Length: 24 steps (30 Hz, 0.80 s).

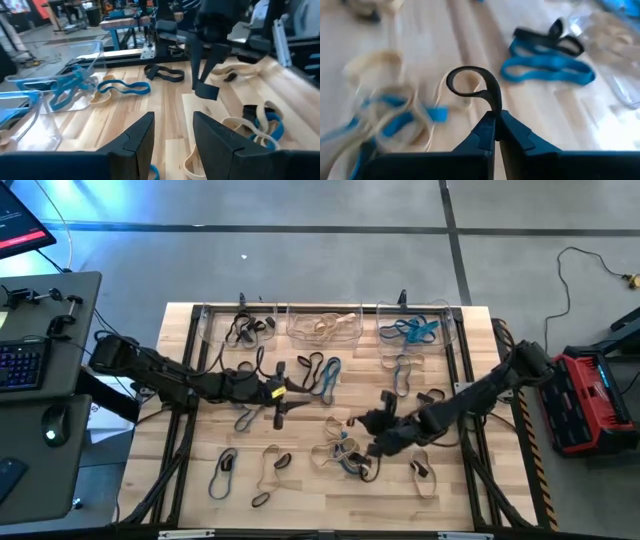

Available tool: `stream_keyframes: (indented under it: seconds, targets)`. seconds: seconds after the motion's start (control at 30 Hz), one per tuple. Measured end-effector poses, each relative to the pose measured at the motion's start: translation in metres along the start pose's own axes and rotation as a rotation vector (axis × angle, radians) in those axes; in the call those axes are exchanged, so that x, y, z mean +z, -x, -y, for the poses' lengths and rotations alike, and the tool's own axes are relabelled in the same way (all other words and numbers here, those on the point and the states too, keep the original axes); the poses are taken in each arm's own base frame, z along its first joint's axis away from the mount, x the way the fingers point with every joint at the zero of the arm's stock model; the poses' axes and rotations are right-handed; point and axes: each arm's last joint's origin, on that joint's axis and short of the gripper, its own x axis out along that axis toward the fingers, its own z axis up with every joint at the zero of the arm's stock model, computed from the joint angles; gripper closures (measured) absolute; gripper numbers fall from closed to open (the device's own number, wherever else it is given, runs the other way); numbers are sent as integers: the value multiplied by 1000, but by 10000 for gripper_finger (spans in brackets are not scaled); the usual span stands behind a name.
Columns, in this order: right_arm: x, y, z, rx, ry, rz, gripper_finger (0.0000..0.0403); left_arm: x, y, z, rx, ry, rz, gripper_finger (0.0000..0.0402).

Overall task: Sort rubber bands into baskets
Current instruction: Put the black rubber band into the left transparent bin

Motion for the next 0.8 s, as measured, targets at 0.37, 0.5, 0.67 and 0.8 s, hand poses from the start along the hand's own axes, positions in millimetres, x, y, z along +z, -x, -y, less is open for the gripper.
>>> stream_keyframes:
  seconds: [0.37, 0.5, 0.67, 0.8]
  targets:
    - [23, -13, 16, -66, -41, 133, 402, 7, -33, 27, 107, -49, -38, 202]
    - [23, -14, 17, -86, -49, 138, 402, 12, -49, 31, 121, -26, -35, 181]
    - [24, -14, 18, -116, -61, 154, 402, 8, -67, 37, 117, -31, -58, 177]
    - [25, -14, 18, -118, -70, 161, 402, 4, -80, 41, 138, -46, -86, 177]
